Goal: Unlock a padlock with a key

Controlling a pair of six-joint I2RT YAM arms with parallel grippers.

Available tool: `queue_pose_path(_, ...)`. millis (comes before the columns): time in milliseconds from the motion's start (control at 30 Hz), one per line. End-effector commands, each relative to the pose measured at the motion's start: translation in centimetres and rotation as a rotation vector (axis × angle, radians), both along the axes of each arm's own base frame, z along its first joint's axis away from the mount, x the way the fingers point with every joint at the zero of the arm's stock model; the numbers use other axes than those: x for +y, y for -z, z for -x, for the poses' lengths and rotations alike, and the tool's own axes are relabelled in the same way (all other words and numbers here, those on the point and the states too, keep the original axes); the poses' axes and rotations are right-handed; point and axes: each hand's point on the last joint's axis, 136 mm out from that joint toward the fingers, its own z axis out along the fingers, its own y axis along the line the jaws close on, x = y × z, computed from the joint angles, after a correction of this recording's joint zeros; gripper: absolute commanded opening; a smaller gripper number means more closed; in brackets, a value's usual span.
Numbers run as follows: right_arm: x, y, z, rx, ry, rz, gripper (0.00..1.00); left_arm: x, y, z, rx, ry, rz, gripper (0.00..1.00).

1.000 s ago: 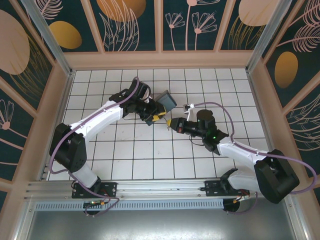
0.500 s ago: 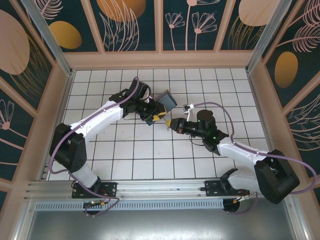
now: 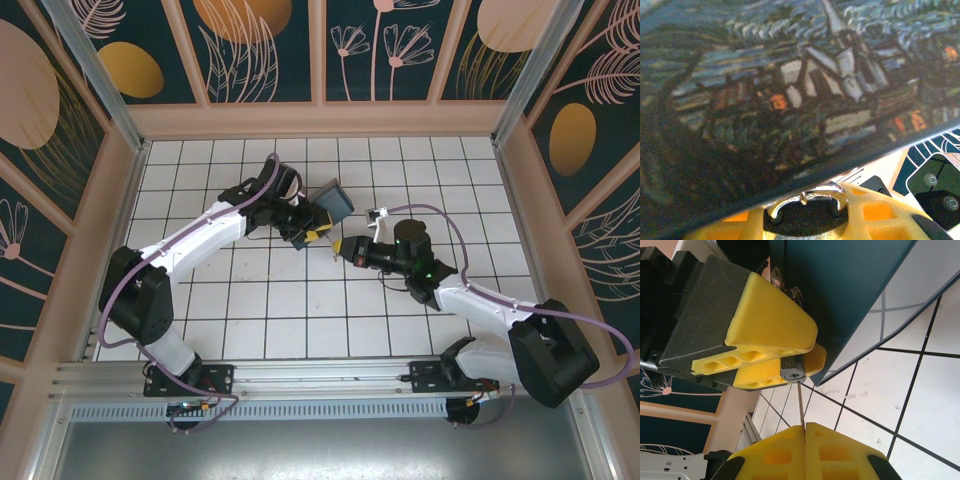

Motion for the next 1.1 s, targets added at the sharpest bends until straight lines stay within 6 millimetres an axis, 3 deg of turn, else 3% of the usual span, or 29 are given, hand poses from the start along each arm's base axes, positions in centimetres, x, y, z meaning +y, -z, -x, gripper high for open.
queue_pose_path(0,0.3,-2.0,-0.5,-0.065,-0.011,-0.039,0.0,0.0,-1.5,-0.3,-0.06,0.02,0.029,0.19)
queue_pose_path(767,1.1,-2.1,-1.4,-0.076,-0.023,-0.033,0.0,-0.1,-1.2,-0.1,-0.057,0.023,0.036,0.17)
queue_pose_path(1067,1.3,-3.0,-1.7,-0.112,-0.022,-0.042,0.0,0.2,-0.6,0.0,-0.051,0.026,0.017,0.16)
